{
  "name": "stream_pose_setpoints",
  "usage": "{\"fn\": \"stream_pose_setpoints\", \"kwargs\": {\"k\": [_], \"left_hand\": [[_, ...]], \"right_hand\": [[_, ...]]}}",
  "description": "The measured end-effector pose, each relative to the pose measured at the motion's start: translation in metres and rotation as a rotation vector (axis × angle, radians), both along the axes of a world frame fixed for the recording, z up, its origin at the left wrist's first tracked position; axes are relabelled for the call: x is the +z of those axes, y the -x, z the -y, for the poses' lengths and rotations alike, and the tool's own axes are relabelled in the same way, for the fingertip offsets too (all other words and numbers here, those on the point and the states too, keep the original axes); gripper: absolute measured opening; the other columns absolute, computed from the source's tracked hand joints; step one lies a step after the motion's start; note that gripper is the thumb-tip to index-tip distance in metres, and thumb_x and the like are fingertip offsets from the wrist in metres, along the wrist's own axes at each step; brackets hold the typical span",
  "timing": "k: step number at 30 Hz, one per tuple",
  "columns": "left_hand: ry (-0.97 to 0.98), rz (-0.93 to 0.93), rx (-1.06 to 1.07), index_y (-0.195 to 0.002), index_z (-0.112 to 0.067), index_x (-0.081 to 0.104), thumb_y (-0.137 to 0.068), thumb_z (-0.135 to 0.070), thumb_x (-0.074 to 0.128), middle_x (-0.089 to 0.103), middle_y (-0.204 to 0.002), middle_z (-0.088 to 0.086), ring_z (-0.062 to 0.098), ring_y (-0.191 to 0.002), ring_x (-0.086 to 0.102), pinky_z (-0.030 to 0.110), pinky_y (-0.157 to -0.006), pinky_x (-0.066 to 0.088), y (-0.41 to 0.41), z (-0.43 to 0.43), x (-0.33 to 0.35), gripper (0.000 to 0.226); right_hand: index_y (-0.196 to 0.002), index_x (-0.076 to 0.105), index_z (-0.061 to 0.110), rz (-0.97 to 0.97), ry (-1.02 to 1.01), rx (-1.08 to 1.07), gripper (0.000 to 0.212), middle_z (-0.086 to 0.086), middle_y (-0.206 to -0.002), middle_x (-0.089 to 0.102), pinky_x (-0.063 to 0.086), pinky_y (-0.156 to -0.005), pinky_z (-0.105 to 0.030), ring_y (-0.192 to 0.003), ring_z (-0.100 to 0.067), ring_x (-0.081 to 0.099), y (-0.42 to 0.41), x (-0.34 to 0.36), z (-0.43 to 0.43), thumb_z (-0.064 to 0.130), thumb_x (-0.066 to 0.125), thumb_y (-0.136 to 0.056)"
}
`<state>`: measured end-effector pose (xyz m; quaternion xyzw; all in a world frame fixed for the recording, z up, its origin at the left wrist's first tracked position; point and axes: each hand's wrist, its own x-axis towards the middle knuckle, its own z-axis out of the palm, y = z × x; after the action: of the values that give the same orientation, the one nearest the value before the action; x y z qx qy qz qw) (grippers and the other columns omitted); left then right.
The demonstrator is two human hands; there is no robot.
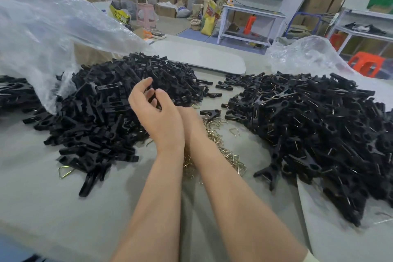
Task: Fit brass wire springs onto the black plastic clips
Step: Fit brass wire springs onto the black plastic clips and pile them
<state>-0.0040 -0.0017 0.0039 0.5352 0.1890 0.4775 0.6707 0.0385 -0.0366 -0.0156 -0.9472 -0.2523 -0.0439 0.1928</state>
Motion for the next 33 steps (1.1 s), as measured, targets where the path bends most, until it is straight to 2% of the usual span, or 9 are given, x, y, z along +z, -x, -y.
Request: {"fn": "stream_pose_setpoints", "kwargs": {"k": [5, 8, 12, 16, 20, 23, 26, 30, 33], "left_hand": [[-0.190, -0.160, -0.207, -0.112, -0.014, 0.057, -0.092, -0.006, 0.050, 0.059, -0.110, -0.002, -0.005, -0.088, 0.053, 0.004, -0.078, 0.041, -0.007, 0.006, -0.005, 0.023], [-0.448, -0.315, -0.319, -0.115, -0.016, 0.060, -0.092, -0.011, 0.053, 0.061, -0.111, -0.002, 0.004, -0.093, 0.056, 0.015, -0.087, 0.044, -0.006, 0.016, -0.009, 0.024], [-0.867, -0.849, -0.104, -0.124, -0.023, 0.057, -0.092, -0.021, 0.052, 0.050, -0.128, 0.004, 0.028, -0.117, 0.043, 0.041, -0.099, 0.032, -0.004, 0.005, -0.022, 0.032], [-0.873, -1.135, -0.202, -0.124, -0.017, 0.058, -0.093, -0.016, 0.046, 0.050, -0.129, 0.009, 0.033, -0.119, 0.044, 0.044, -0.096, 0.036, -0.003, -0.004, -0.025, 0.033], [-0.799, -1.002, -0.214, -0.112, -0.015, 0.063, -0.089, -0.007, 0.047, 0.059, -0.119, 0.008, 0.030, -0.108, 0.054, 0.038, -0.084, 0.045, -0.004, -0.005, -0.023, 0.029], [-0.699, -0.680, -0.187, -0.111, -0.012, 0.067, -0.093, -0.009, 0.052, 0.055, -0.124, 0.006, 0.020, -0.104, 0.057, 0.026, -0.087, 0.042, -0.006, -0.003, -0.019, 0.023], [-0.431, -0.390, -0.331, -0.112, -0.019, 0.067, -0.095, -0.015, 0.054, 0.054, -0.121, 0.000, 0.002, -0.090, 0.055, 0.009, -0.081, 0.042, -0.008, 0.006, -0.013, 0.021], [-0.096, -0.243, -0.640, -0.095, -0.030, 0.066, -0.097, -0.015, 0.051, 0.066, -0.080, -0.005, 0.006, -0.078, 0.058, 0.026, -0.080, 0.047, -0.006, 0.018, -0.013, 0.021], [-0.069, -0.227, -0.641, -0.090, -0.030, 0.067, -0.095, -0.013, 0.055, 0.068, -0.074, -0.011, 0.003, -0.077, 0.061, 0.017, -0.075, 0.048, -0.007, 0.022, -0.016, 0.021]], "right_hand": [[-0.123, 0.055, 0.015, -0.116, -0.677, -0.181, 0.030, 0.001, -0.110, 0.066, 0.052, -0.086, -0.030, -0.092, -0.012, 0.064, 0.013, 0.005, 0.049, 0.021, 0.058, -0.093], [-0.117, 0.046, 0.015, -0.231, -1.110, -0.343, 0.029, -0.005, -0.092, 0.071, 0.056, -0.072, -0.027, -0.076, -0.011, 0.069, 0.015, 0.008, 0.081, 0.025, 0.059, -0.093], [-0.097, 0.058, 0.014, -0.205, -1.143, -0.462, 0.016, 0.001, -0.062, 0.064, 0.043, -0.054, -0.019, -0.056, -0.006, 0.057, 0.020, -0.002, 0.106, 0.029, 0.057, -0.094], [-0.094, 0.063, 0.021, -0.223, -1.071, -0.502, 0.023, 0.005, -0.056, 0.050, 0.037, -0.053, -0.023, -0.051, -0.007, 0.042, 0.020, -0.003, 0.109, 0.027, 0.042, -0.101], [-0.109, 0.061, 0.016, -0.392, -1.063, -0.503, 0.029, 0.001, -0.061, 0.040, 0.031, -0.047, -0.021, -0.049, -0.008, 0.038, 0.019, 0.000, 0.104, 0.028, 0.035, -0.103], [-0.082, 0.057, 0.013, -0.422, -0.987, -0.466, 0.032, 0.003, -0.058, 0.038, 0.025, -0.038, -0.016, -0.039, -0.004, 0.031, 0.021, 0.000, 0.103, 0.034, 0.042, -0.101], [-0.091, 0.061, 0.013, -0.387, -1.045, -0.422, 0.020, 0.010, -0.057, 0.044, 0.028, -0.045, -0.016, -0.045, -0.001, 0.035, 0.024, 0.002, 0.100, 0.032, 0.055, -0.095], [-0.084, 0.064, 0.026, -0.292, -1.241, -0.360, 0.006, 0.013, -0.058, 0.052, 0.032, -0.048, -0.016, -0.045, 0.000, 0.038, 0.029, 0.007, 0.090, 0.025, 0.064, -0.090], [-0.083, 0.064, 0.030, -0.107, -1.210, -0.273, 0.012, 0.017, -0.056, 0.058, 0.039, -0.054, -0.013, -0.050, 0.002, 0.049, 0.033, 0.008, 0.082, 0.019, 0.066, -0.088]]}}
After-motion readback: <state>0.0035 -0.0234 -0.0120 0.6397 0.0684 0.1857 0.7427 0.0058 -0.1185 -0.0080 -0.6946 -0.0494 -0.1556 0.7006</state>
